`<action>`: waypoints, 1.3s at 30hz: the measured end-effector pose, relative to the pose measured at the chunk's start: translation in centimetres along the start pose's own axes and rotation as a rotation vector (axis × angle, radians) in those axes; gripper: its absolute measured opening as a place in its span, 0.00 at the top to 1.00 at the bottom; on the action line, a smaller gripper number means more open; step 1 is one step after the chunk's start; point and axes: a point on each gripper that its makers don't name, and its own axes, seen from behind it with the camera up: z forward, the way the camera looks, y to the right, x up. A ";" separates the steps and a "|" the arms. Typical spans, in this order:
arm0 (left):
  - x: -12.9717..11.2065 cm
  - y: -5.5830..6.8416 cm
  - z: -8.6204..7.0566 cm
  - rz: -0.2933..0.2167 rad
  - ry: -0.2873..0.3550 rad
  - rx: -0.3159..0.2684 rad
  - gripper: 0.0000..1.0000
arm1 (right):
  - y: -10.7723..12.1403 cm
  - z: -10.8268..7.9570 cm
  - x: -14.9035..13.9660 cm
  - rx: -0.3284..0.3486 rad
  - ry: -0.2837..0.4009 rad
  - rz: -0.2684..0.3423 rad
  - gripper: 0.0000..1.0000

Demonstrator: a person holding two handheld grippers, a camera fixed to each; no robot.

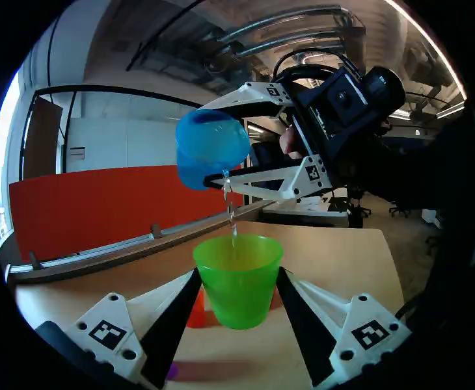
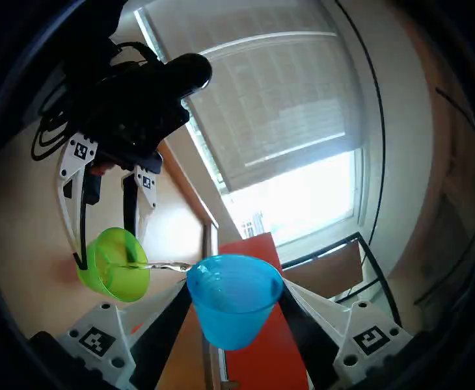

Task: Pour water

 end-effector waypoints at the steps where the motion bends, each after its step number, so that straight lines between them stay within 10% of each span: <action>1: 0.0 0.0 0.0 0.000 0.000 0.000 0.17 | 0.0 0.0 0.0 0.000 -0.001 -0.003 0.09; 39: 0.3 0.2 -0.2 0.002 0.011 -0.005 0.17 | 0.5 0.0 0.0 -0.013 -0.005 -0.077 0.09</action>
